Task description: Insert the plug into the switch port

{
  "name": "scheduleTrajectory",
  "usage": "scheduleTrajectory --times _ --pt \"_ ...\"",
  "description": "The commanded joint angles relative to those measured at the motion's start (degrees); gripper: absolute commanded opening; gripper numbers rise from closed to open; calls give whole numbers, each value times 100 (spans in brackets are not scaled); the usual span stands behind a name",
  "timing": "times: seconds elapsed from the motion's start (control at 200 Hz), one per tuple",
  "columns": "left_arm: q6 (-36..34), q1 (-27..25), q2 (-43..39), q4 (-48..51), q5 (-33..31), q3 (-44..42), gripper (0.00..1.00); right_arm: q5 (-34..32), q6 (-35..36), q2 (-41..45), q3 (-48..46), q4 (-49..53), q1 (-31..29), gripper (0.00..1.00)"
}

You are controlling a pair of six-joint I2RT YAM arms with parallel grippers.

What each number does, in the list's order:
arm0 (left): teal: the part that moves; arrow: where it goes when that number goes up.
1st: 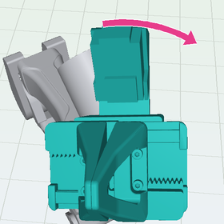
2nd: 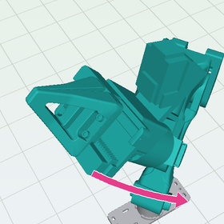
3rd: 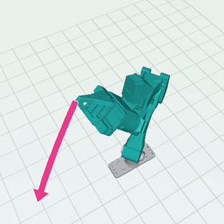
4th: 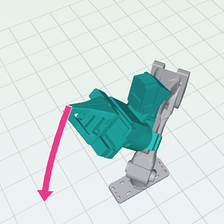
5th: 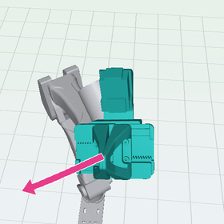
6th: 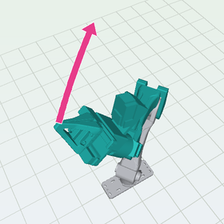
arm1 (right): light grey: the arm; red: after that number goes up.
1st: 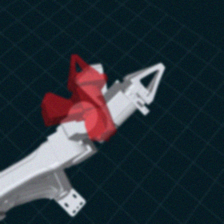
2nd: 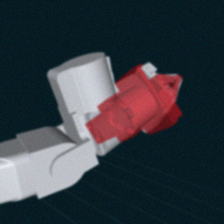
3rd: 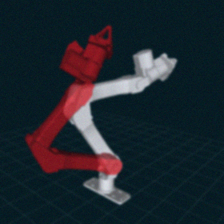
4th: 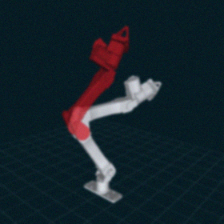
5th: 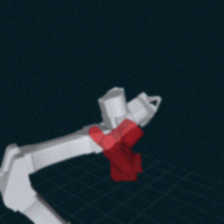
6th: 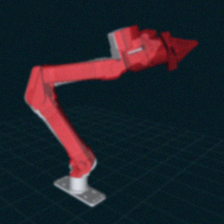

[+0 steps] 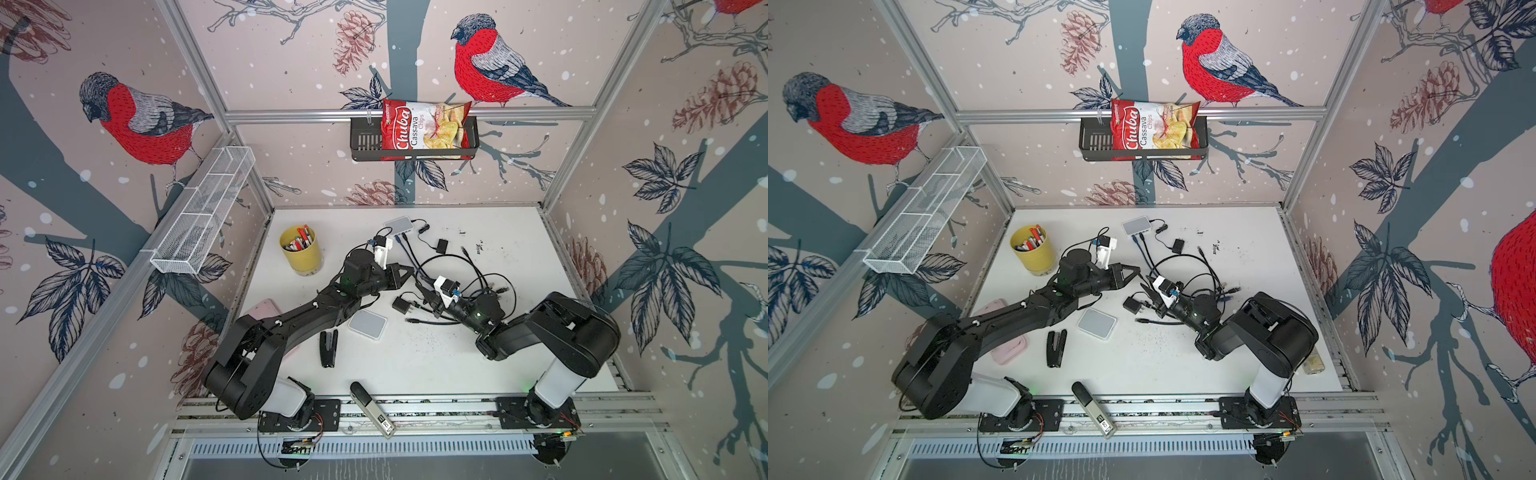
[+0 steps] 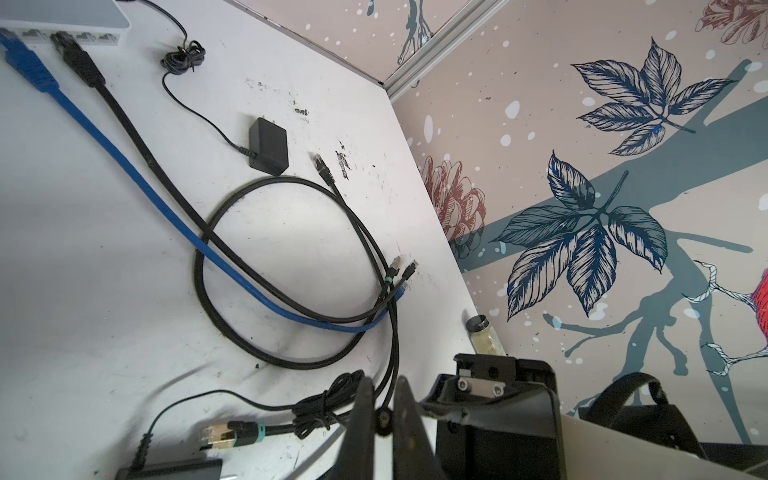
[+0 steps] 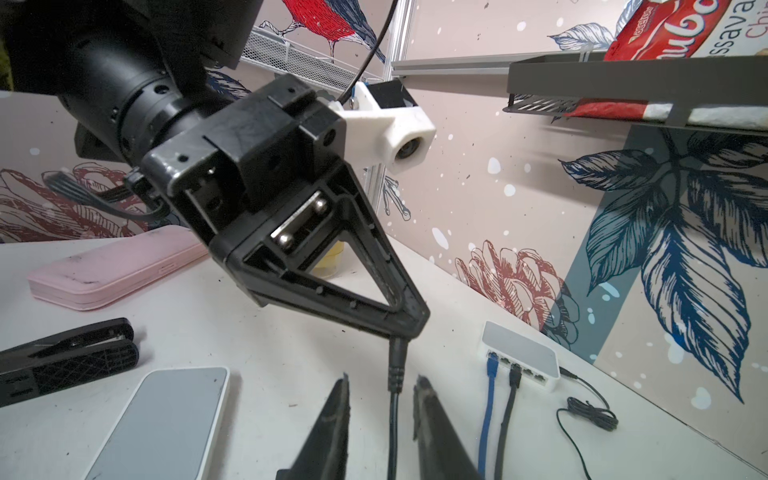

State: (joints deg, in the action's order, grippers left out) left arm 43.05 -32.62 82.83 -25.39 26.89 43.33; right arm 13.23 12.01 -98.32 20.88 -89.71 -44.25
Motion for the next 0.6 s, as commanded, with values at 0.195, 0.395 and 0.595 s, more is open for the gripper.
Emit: scheduleTrajectory --times 0.195,0.395,0.595 --pt "37 26 -133 -379 133 -52 0 -199 -172 -226 149 -496 -30 24" --pt "46 26 -170 -414 182 -70 0 -225 -244 -367 249 -560 -34 23" --pt "72 19 -179 -463 238 -106 0 -246 -236 -464 316 -652 -35 21"
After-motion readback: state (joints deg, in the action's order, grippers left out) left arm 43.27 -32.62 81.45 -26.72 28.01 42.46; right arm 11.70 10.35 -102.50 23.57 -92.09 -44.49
